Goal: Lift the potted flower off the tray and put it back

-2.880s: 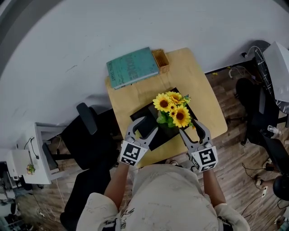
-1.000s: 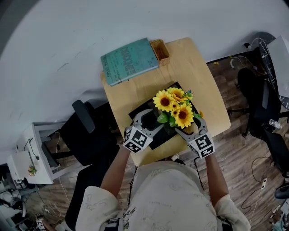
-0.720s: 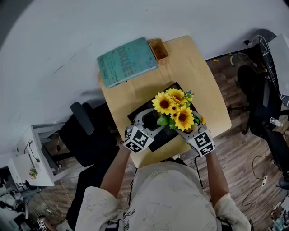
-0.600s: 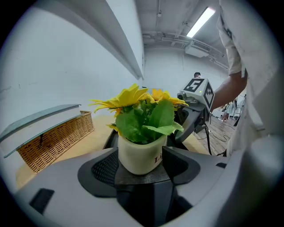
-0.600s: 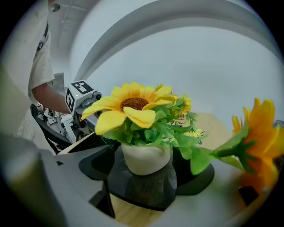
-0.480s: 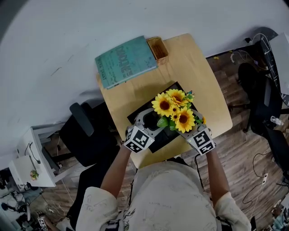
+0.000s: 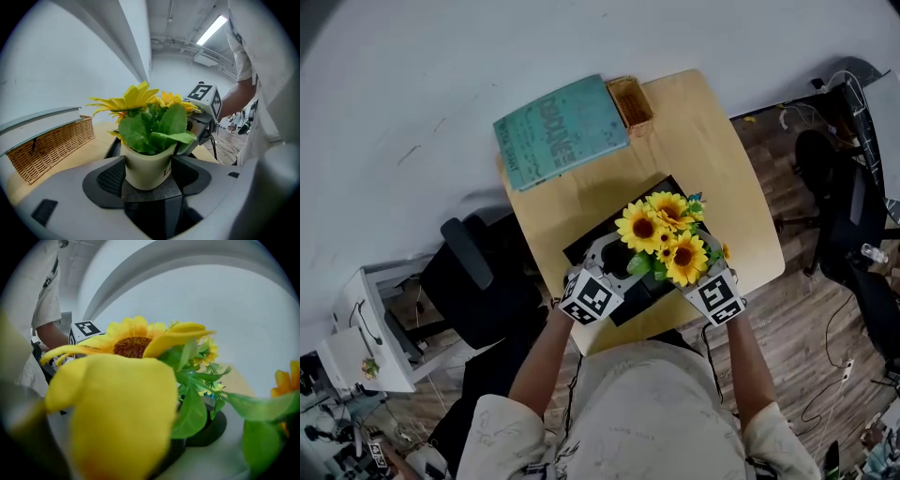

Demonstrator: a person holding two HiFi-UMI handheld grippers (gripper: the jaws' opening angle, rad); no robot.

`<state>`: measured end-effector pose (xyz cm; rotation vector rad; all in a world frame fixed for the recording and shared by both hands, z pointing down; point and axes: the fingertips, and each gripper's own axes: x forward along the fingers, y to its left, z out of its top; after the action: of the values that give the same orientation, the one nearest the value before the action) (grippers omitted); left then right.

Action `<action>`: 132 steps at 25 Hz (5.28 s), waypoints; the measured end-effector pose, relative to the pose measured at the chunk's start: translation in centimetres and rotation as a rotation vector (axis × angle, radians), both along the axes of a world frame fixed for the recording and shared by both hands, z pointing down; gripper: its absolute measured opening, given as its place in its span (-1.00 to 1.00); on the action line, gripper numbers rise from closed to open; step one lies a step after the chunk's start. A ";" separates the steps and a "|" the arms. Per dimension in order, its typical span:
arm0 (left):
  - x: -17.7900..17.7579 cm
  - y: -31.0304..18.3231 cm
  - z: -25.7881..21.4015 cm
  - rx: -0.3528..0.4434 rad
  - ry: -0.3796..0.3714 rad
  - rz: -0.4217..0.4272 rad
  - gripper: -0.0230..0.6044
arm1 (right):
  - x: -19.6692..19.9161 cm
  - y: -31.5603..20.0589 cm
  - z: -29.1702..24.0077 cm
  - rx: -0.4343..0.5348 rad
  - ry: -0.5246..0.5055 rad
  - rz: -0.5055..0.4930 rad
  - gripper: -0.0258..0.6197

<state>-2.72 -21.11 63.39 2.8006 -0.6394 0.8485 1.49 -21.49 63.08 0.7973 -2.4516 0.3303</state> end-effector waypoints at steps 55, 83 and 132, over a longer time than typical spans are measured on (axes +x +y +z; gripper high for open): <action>0.9 7.2 -16.5 0.257 0.182 -0.145 -0.01 | 1.0 7.1 -16.6 0.332 -0.097 -0.133 0.31; 0.4 12.2 -31.5 0.602 0.265 -0.148 -0.01 | 0.9 12.1 -32.7 0.696 -0.246 -0.226 0.31; 0.5 11.6 -30.7 0.620 0.239 -0.147 -0.01 | 0.6 11.5 -31.4 0.702 -0.231 -0.206 0.30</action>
<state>-2.21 -9.51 32.70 3.2472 -1.2198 0.3072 2.12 -10.02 31.67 0.7912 -2.8635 -0.5801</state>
